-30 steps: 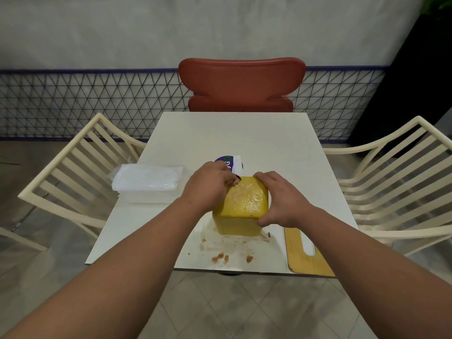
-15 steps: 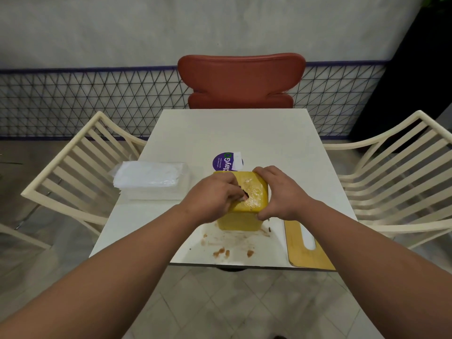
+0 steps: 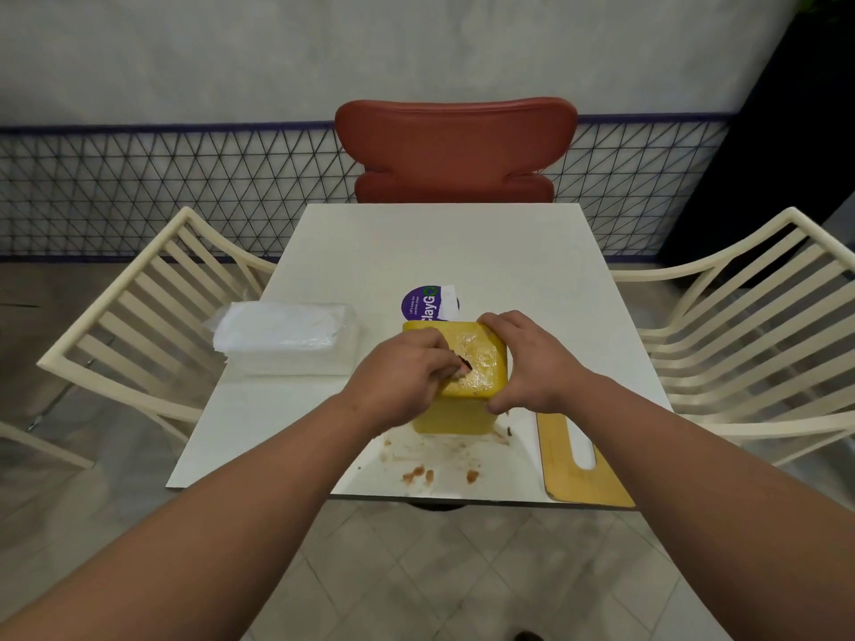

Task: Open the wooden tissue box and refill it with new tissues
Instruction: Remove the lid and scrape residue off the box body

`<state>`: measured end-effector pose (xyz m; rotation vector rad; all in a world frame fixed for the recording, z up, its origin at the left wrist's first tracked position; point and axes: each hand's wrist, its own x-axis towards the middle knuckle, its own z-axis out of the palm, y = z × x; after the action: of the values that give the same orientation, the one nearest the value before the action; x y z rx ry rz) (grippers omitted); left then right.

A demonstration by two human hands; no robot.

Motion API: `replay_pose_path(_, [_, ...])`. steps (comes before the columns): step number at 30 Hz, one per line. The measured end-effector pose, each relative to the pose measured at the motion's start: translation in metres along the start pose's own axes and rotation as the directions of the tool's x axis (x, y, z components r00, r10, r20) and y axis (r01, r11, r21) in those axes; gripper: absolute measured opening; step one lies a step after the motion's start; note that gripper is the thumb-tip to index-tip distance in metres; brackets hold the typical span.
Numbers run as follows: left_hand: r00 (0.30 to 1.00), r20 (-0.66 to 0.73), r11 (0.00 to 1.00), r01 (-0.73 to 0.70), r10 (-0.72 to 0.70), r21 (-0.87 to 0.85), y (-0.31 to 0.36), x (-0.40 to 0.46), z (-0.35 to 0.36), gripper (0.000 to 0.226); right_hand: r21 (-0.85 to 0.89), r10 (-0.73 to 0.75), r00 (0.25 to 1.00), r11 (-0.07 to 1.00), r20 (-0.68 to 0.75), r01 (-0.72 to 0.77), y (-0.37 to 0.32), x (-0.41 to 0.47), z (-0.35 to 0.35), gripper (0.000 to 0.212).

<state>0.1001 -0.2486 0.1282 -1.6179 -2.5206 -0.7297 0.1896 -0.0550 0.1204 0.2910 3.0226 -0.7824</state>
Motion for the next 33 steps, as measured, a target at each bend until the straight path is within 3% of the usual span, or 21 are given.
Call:
replay_pose_path(4, [0.989, -0.078, 0.991, 0.13, -0.126, 0.04, -0.004, 0.012, 0.006, 0.02, -0.014, -0.006, 1.0, 1.0, -0.002, 0.006, 0.001, 0.0, 0.001, 0.116])
replay_pose_path(8, [0.996, -0.072, 0.998, 0.053, -0.052, 0.014, 0.004, -0.01, 0.01, 0.027, 0.003, -0.009, 1.0, 1.0, -0.008, 0.009, 0.001, 0.001, 0.002, 0.115])
replay_pose_path(13, [0.997, 0.063, 0.997, -0.031, 0.036, -0.068, 0.011, -0.02, 0.001, 0.027, 0.018, 0.004, 1.0, 1.0, -0.016, -0.004, 0.003, 0.003, 0.003, 0.115])
replay_pose_path(16, [0.975, -0.089, 0.95, 0.173, -0.202, -0.26, 0.013, -0.002, -0.011, 0.016, 0.02, 0.023, 1.0, 1.0, -0.014, -0.023, 0.003, 0.003, 0.003, 0.115])
replay_pose_path(18, [0.881, -0.193, 0.863, 0.34, -0.431, -0.373, 0.018, 0.017, -0.015, 0.006, 0.014, 0.021, 1.0, 1.0, -0.011, -0.021, 0.003, 0.003, 0.003, 0.117])
replay_pose_path(20, [0.825, -0.208, 0.815, 0.419, -0.526, -0.401, 0.023, 0.031, -0.007, 0.01, 0.006, 0.024, 1.0, 1.0, -0.004, -0.024, 0.002, 0.004, 0.003, 0.118])
replay_pose_path(22, [0.858, -0.181, 0.862, 0.425, -0.481, -0.278, 0.023, 0.031, 0.007, 0.02, 0.004, 0.023, 1.0, 1.0, -0.006, -0.023, 0.002, 0.004, 0.003, 0.118])
replay_pose_path(24, [0.911, -0.168, 0.924, 0.383, -0.378, 0.003, 0.02, 0.02, 0.022, 0.036, 0.011, 0.021, 1.0, 1.0, -0.013, -0.021, 0.003, 0.004, 0.004, 0.119])
replay_pose_path(26, [0.932, -0.163, 0.927, 0.347, -0.324, 0.14, 0.017, 0.012, 0.028, 0.048, 0.015, 0.02, 1.0, 1.0, -0.013, -0.02, 0.004, 0.003, 0.004, 0.119])
replay_pose_path(30, [0.937, -0.135, 0.94, 0.332, -0.321, 0.071, 0.014, 0.01, 0.032, 0.049, 0.02, 0.015, 1.0, 1.0, -0.013, -0.015, 0.004, 0.004, 0.003, 0.118])
replay_pose_path(33, [0.891, -0.159, 0.905, 0.42, -0.425, -0.064, 0.01, 0.011, 0.032, 0.039, 0.02, 0.02, 1.0, 1.0, -0.015, -0.019, 0.003, 0.003, 0.003, 0.116])
